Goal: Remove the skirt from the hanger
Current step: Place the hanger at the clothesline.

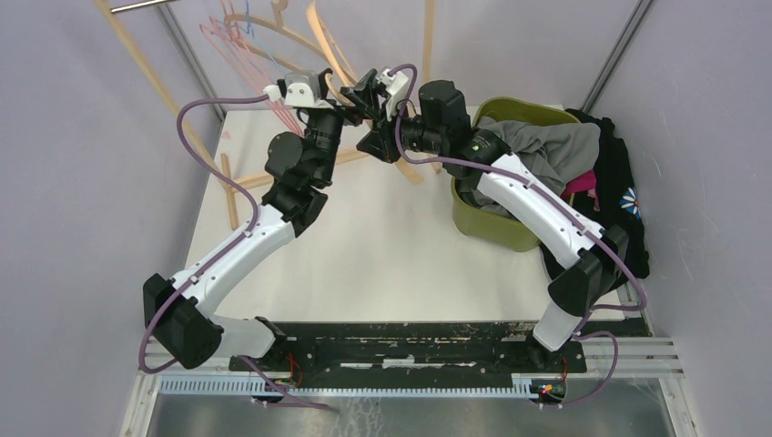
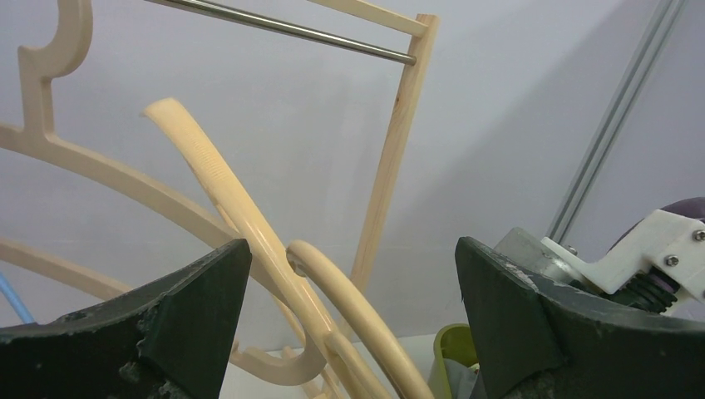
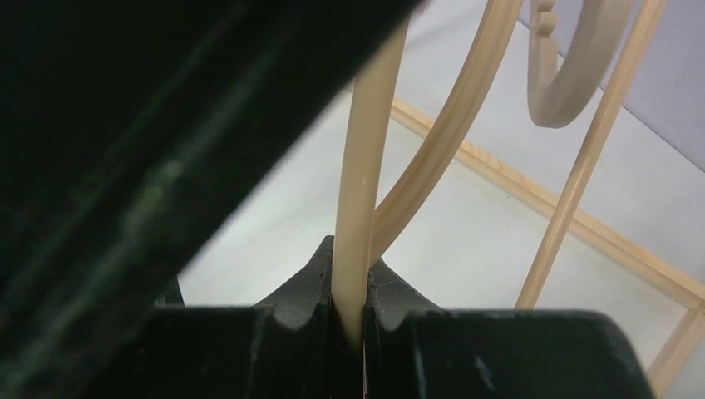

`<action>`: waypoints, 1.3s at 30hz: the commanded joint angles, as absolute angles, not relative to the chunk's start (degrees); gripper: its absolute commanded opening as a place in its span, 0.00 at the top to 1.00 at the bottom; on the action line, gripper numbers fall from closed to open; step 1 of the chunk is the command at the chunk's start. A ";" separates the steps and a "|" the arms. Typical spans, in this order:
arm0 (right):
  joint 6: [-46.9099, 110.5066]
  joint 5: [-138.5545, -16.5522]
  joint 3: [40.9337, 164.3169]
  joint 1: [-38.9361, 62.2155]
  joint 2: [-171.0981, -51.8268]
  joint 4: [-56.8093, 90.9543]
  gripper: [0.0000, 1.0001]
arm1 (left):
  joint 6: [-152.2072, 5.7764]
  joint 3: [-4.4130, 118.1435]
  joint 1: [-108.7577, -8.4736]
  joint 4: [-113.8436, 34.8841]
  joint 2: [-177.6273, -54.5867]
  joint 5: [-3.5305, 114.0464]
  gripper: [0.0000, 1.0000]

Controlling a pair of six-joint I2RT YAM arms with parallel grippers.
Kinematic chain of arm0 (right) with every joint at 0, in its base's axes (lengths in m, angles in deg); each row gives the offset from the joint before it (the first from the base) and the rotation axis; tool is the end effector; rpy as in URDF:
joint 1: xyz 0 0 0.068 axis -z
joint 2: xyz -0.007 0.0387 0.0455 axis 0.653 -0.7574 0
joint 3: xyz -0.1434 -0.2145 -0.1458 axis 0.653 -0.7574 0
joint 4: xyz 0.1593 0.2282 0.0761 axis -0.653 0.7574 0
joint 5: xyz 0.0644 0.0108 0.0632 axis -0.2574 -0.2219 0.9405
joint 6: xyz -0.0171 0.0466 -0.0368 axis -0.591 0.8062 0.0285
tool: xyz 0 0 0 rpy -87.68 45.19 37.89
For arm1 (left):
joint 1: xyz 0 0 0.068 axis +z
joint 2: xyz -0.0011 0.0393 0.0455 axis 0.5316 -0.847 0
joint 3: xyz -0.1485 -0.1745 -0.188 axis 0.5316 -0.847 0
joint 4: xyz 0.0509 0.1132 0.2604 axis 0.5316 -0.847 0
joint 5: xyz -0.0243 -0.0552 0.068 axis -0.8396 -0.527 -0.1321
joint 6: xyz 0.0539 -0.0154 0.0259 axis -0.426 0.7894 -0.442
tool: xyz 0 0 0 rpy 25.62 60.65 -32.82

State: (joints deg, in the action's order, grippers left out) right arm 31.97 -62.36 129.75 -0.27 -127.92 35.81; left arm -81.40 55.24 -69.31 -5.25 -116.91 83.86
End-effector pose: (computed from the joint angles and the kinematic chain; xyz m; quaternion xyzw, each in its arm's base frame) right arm 0.3187 0.3014 0.4553 -0.3427 0.7035 0.3878 0.4871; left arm 0.2732 -0.1871 0.4861 -0.0052 0.5108 -0.2147 0.8325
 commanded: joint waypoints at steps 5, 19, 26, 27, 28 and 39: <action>29.19 -59.90 138.23 -1.87 -125.97 32.96 0.99 | -80.36 52.98 -70.08 -8.90 -114.90 78.23 0.01; 31.52 -64.47 147.41 0.08 -131.55 32.40 0.99 | -82.19 45.75 -70.07 -8.48 -104.16 78.14 0.01; 33.14 -67.77 151.43 0.71 -136.37 30.34 0.99 | -80.48 38.93 -70.24 -6.99 -96.83 75.36 0.01; 33.12 -68.12 151.74 1.08 -136.86 30.32 0.99 | -81.07 38.80 -70.25 -7.56 -95.73 75.03 0.01; 33.29 -68.59 151.85 1.34 -137.11 30.17 0.99 | -81.52 39.06 -70.22 -8.93 -94.67 74.69 0.01; 43.69 -71.90 155.54 2.30 -140.05 21.41 0.99 | -78.86 37.77 -70.69 -12.07 -95.43 73.16 0.01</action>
State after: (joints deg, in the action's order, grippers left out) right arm 38.98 -69.56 149.25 2.22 -139.59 34.76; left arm -81.16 38.52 -70.14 -13.38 -93.54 73.82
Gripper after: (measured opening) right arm 0.150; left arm 0.990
